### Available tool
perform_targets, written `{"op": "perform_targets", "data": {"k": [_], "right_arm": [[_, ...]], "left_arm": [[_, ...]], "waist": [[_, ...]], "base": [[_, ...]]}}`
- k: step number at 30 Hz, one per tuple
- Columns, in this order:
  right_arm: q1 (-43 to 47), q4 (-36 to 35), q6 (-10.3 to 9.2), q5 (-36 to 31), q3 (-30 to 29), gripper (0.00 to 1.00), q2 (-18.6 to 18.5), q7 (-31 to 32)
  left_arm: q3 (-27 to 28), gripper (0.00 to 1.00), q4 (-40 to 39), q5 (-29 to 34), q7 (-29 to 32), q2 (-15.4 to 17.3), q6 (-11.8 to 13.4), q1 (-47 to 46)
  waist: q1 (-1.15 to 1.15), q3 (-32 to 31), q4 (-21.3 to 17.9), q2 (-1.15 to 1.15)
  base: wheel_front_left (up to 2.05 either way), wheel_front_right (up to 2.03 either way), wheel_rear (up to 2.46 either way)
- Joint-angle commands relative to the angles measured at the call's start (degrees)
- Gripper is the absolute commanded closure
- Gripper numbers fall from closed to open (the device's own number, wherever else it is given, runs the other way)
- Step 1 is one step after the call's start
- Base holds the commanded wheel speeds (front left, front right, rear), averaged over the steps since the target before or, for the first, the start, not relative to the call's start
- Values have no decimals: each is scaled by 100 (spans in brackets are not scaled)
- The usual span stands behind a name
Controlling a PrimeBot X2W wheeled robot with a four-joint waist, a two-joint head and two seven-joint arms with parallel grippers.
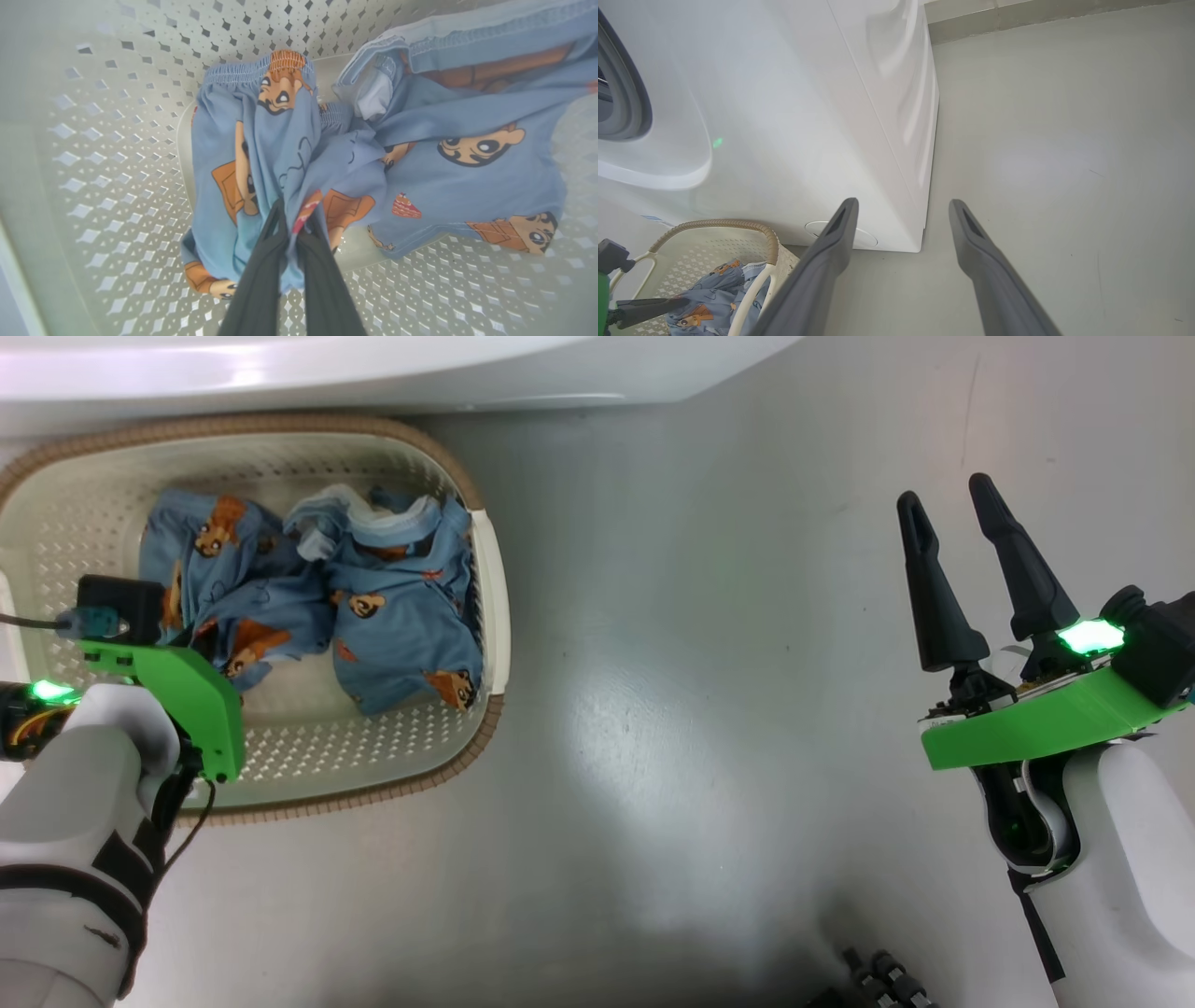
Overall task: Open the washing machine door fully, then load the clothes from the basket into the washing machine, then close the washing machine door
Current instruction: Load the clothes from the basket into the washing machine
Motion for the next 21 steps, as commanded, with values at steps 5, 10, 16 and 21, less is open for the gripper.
{"op": "perform_targets", "data": {"k": [5, 10, 16, 21], "right_arm": [[178, -63, 9, -24, 102, 0, -16, -27], [267, 8, 9, -13, 91, 0, -19, -27], [443, 112, 9, 18, 100, 0, -16, -27], [668, 196, 9, 39, 90, 0, -38, -27]], "left_arm": [[25, 100, -1, -201, -182, 206, -8, 150], [152, 100, -17, -520, -453, 128, -8, 322], [315, 100, -265, -853, -666, 81, -8, 687], [628, 100, -827, -873, -688, 196, -8, 1008]], "waist": [[0, -219, 72, 0], [0, -547, 184, 0], [0, -1121, 271, 0], [0, -1629, 343, 0]], "base": [[0, 0, 0], [0, 0, 0], [0, 0, 0], [0, 0, 0]]}}
